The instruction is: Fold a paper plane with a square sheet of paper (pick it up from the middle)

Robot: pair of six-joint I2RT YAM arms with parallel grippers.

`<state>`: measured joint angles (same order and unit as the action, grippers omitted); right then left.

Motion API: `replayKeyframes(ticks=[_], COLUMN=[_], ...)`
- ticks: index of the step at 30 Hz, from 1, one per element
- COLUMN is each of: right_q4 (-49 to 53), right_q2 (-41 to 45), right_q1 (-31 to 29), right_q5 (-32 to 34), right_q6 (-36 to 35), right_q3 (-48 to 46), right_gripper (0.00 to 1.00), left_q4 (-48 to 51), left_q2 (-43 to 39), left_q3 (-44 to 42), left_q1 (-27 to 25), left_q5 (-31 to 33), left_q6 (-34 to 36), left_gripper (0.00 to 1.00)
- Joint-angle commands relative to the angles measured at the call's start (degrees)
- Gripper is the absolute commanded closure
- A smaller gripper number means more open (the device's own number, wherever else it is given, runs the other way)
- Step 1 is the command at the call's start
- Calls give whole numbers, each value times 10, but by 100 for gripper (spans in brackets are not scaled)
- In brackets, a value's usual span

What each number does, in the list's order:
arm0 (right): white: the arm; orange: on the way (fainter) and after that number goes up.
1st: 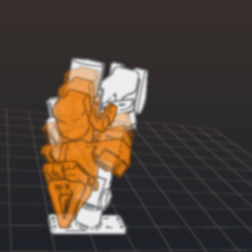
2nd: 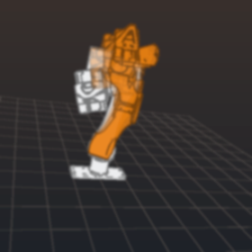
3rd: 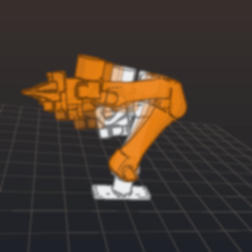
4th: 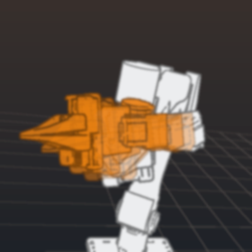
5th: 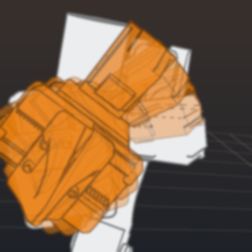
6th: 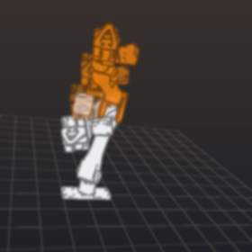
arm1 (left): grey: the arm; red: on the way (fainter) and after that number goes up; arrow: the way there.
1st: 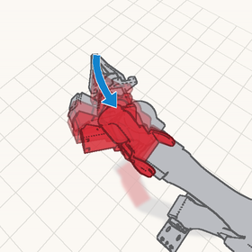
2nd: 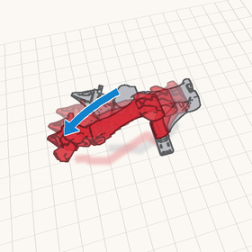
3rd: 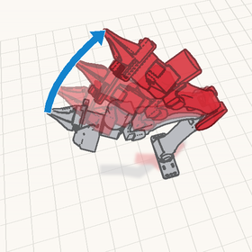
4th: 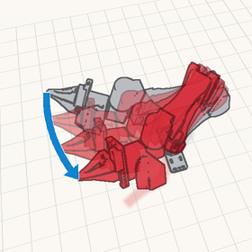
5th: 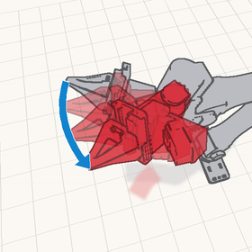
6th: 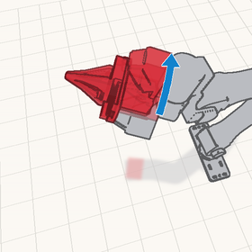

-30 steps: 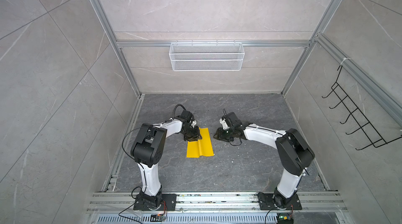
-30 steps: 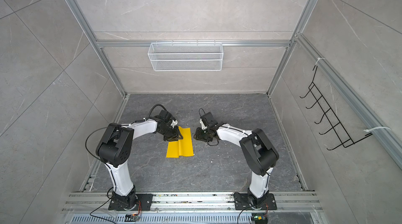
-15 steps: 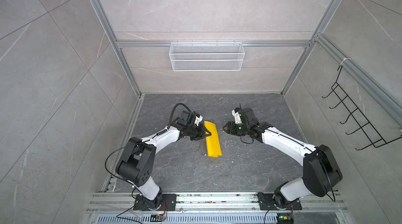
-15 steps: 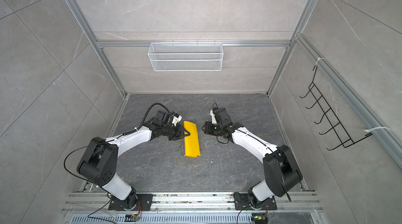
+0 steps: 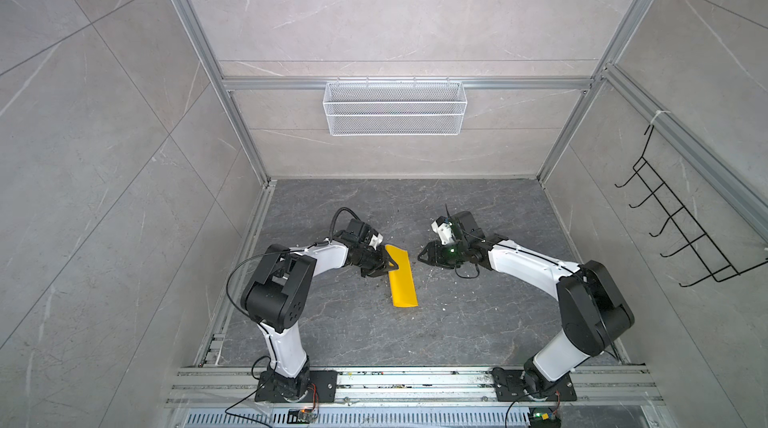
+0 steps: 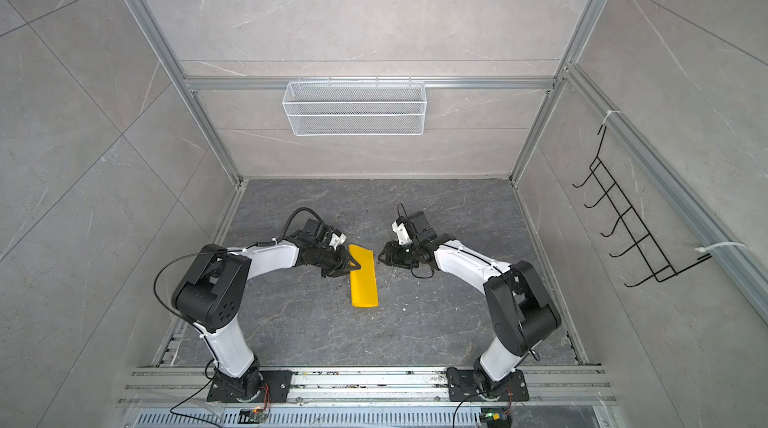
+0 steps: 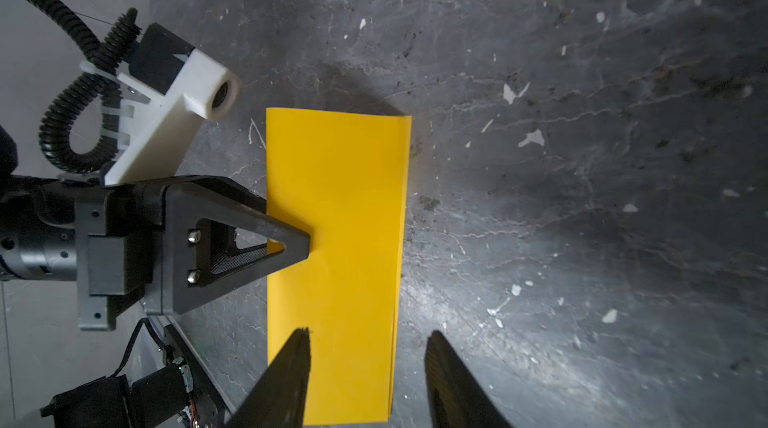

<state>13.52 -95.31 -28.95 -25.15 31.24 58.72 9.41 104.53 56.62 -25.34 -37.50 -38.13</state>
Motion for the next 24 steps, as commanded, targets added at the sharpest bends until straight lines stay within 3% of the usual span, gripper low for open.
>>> replayKeyframes(ticks=[1, 19, 24], right_q4=[16, -42, -54], right_q2=[-21, -76, -89], right_q1=[-7, -26, -26], right_q5=[-5, 5, -23], right_q6=[-14, 19, 18], right_q3=[3, 12, 9], right_gripper=[51, 60, 61], left_q4=[35, 66, 64], left_q2=[11, 26, 23], left_q3=[24, 29, 19], left_q1=[3, 3, 3], left_q5=[18, 64, 70], left_q6=[43, 64, 63], left_gripper=[70, 73, 74])
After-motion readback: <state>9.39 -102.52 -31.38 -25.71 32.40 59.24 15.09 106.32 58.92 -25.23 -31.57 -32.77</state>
